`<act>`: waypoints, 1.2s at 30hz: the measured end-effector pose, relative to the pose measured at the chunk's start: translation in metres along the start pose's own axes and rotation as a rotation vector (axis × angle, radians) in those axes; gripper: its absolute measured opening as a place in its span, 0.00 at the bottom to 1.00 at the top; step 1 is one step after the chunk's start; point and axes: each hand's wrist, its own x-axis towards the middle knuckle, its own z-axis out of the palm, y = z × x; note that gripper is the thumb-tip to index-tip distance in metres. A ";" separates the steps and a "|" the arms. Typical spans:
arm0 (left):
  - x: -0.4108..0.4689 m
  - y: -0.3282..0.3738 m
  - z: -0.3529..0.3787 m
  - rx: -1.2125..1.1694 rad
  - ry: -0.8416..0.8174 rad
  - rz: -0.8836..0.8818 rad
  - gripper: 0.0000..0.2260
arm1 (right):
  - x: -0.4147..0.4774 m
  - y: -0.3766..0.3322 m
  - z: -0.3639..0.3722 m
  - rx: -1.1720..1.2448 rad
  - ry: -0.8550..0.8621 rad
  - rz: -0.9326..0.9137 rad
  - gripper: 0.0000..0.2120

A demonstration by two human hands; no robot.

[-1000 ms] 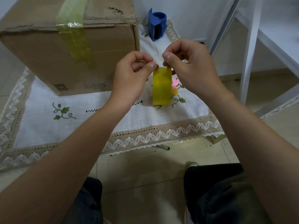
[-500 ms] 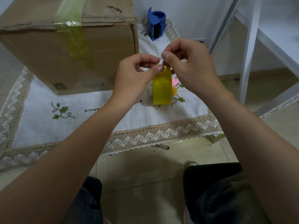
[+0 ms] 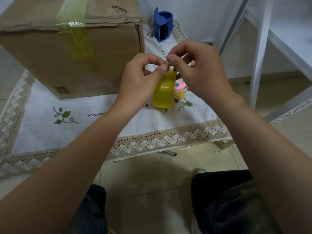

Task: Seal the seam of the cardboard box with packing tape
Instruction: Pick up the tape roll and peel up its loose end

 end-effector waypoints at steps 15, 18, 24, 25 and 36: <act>0.003 -0.002 -0.002 0.010 -0.010 -0.022 0.05 | 0.002 0.004 0.001 -0.046 -0.027 0.098 0.16; 0.003 -0.003 -0.003 0.001 0.007 -0.047 0.07 | 0.003 0.008 -0.002 0.112 -0.044 0.218 0.30; 0.002 0.000 -0.006 -0.017 0.029 -0.076 0.05 | 0.001 0.005 -0.003 0.159 -0.171 0.338 0.04; 0.002 0.001 -0.006 -0.019 0.029 -0.074 0.04 | 0.002 0.005 -0.003 0.166 -0.179 0.344 0.05; 0.000 0.003 -0.005 -0.019 0.032 -0.071 0.05 | 0.005 0.006 -0.002 0.142 -0.217 0.353 0.11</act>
